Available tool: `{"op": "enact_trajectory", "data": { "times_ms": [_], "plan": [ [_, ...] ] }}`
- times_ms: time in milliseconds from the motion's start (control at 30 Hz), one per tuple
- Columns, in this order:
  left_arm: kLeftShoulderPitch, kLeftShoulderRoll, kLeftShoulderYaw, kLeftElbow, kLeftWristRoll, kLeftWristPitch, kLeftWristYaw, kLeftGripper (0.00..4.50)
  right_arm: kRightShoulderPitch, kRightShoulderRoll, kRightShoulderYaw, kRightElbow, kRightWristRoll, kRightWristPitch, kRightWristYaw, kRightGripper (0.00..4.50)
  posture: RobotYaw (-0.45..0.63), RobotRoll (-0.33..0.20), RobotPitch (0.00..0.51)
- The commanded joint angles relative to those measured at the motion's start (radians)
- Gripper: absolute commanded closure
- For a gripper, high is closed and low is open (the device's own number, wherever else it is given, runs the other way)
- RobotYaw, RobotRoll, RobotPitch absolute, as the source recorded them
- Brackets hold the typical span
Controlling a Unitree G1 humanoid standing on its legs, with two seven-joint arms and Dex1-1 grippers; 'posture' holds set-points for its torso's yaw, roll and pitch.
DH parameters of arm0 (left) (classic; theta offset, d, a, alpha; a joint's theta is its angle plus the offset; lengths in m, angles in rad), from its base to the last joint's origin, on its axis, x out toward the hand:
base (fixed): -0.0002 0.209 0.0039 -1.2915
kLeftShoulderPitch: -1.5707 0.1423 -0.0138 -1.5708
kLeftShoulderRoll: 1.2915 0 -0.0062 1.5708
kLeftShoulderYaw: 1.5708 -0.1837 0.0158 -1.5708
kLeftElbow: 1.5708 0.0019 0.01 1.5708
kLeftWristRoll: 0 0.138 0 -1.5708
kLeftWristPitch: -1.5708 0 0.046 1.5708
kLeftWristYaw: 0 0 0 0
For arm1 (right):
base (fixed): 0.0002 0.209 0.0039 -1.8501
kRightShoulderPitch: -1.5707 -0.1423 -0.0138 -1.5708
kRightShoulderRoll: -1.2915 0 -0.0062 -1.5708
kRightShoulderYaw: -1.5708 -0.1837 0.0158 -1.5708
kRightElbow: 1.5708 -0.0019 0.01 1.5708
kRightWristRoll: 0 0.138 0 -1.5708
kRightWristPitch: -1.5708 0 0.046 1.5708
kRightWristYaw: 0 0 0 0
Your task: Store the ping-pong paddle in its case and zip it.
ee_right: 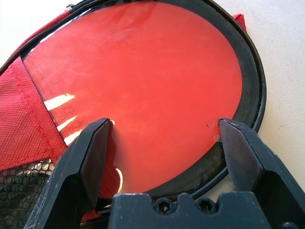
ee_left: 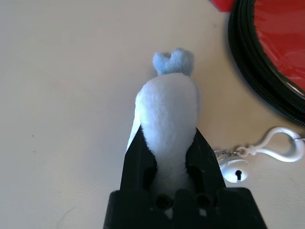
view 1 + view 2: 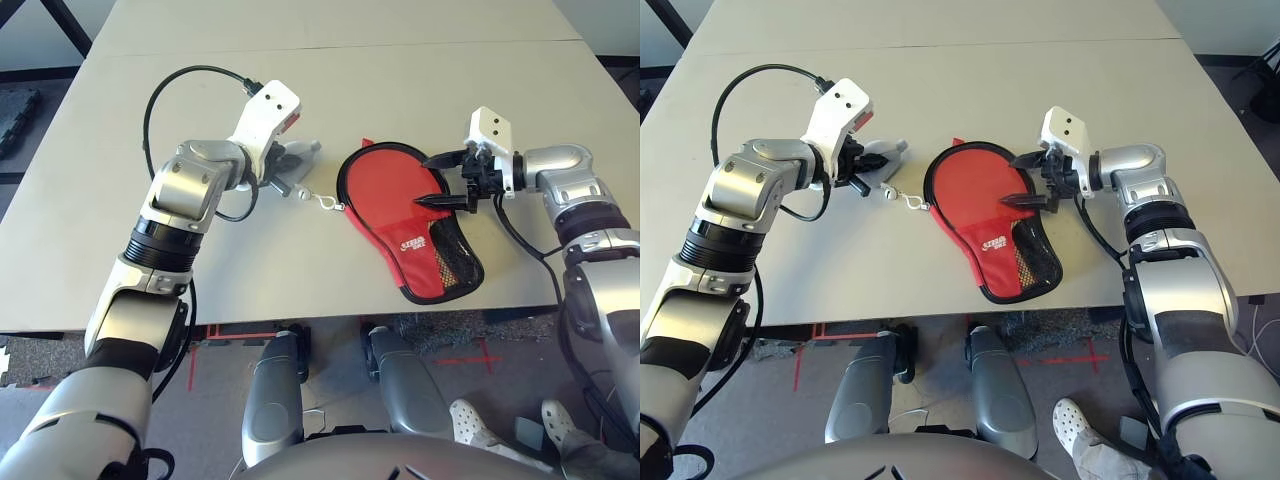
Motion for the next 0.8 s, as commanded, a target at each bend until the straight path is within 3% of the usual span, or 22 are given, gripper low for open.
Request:
{"op": "enact_trajectory", "data": {
  "times_ms": [33, 233, 500, 800],
  "plan": [
    [-0.037, -0.023, -0.022, 0.096, 0.046, -0.106, 0.016, 4.18, 0.044, 0.001, 0.037, 0.027, -0.059, -0.007, -0.029, 0.00, 0.04, 0.000, 0.252],
    [-0.162, -0.105, -0.018, 0.369, 0.101, -0.294, 0.054, 4.18, 0.052, -0.001, 0.044, 0.035, -0.081, -0.024, -0.048, 0.00, 0.03, 0.000, 0.256],
    [-0.392, -0.228, 0.006, 0.849, 0.154, -0.603, 0.128, 4.18, 0.074, -0.003, 0.046, 0.011, -0.081, -0.020, -0.051, 0.00, -0.01, 0.000, 0.259],
    [-0.525, -0.307, 0.065, 1.096, 0.202, -0.805, 0.295, 4.19, 0.117, -0.006, 0.036, -0.051, -0.068, 0.005, -0.052, 0.00, -0.06, 0.000, 0.259]
  ]
}}
